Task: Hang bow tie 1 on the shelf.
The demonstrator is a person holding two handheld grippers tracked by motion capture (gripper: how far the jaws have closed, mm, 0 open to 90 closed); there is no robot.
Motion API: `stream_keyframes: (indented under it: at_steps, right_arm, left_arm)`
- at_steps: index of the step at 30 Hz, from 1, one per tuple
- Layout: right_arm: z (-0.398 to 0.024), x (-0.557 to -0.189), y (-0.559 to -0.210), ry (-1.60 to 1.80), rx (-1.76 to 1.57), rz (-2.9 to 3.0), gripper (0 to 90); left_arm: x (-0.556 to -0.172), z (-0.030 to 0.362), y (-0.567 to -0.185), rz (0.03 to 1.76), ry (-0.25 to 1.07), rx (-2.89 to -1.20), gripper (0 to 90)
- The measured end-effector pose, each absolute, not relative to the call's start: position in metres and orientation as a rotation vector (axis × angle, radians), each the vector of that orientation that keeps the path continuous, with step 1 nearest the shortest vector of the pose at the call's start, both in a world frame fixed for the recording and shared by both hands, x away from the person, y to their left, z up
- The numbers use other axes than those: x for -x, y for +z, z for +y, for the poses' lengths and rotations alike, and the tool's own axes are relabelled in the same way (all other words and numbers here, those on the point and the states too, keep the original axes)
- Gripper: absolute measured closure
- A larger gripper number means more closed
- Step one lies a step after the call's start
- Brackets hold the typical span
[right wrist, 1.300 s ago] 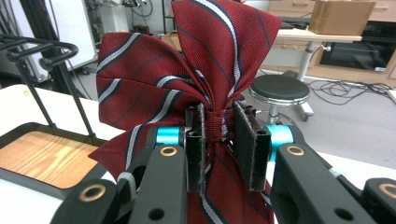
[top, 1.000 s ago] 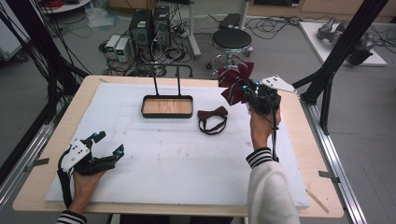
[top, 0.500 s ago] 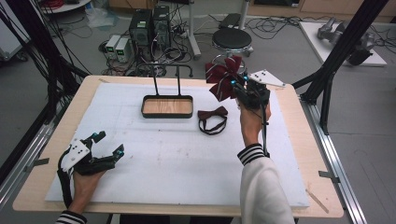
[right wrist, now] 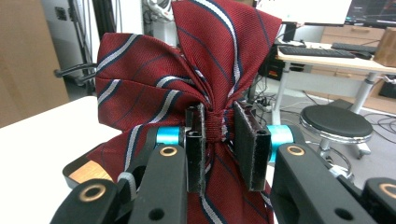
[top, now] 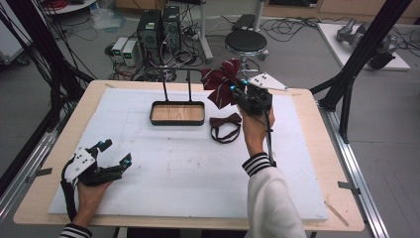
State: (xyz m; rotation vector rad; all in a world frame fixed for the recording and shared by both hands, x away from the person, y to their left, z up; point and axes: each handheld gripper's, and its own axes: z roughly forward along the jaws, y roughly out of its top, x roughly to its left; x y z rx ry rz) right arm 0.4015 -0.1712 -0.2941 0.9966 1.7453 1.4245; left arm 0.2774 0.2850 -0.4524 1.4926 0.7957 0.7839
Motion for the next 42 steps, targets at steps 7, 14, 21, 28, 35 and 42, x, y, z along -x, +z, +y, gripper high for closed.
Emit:
stream_keyframes:
  at_steps: [7,14,21,28,35,42]
  right_arm:
    - [-0.157,-0.399,-0.294,1.441,-0.965,1.774,75.0]
    - [-0.142,-0.397,-0.293,1.467,-0.931,1.796,75.0]
    - [-0.128,-0.399,-0.291,1.498,-0.912,1.817,75.0]
    - [-0.117,-0.400,-0.290,1.514,-0.904,1.830,75.0]
    - [-0.109,-0.402,-0.290,1.522,-0.891,1.843,75.0]
    - [-0.104,-0.408,-0.285,1.560,-0.896,1.829,74.9]
  left_arm:
    - [-0.277,0.285,-0.452,0.795,0.784,-1.493,12.4]
    - [-0.277,0.285,-0.452,0.795,0.784,-1.495,12.4]
    - [-0.277,0.285,-0.452,0.796,0.783,-1.493,12.4]
    - [-0.277,0.284,-0.452,0.793,0.786,-1.498,12.4]
    - [-0.278,0.285,-0.452,0.795,0.783,-1.496,12.5]
    - [-0.277,0.285,-0.452,0.797,0.782,-1.497,12.4]
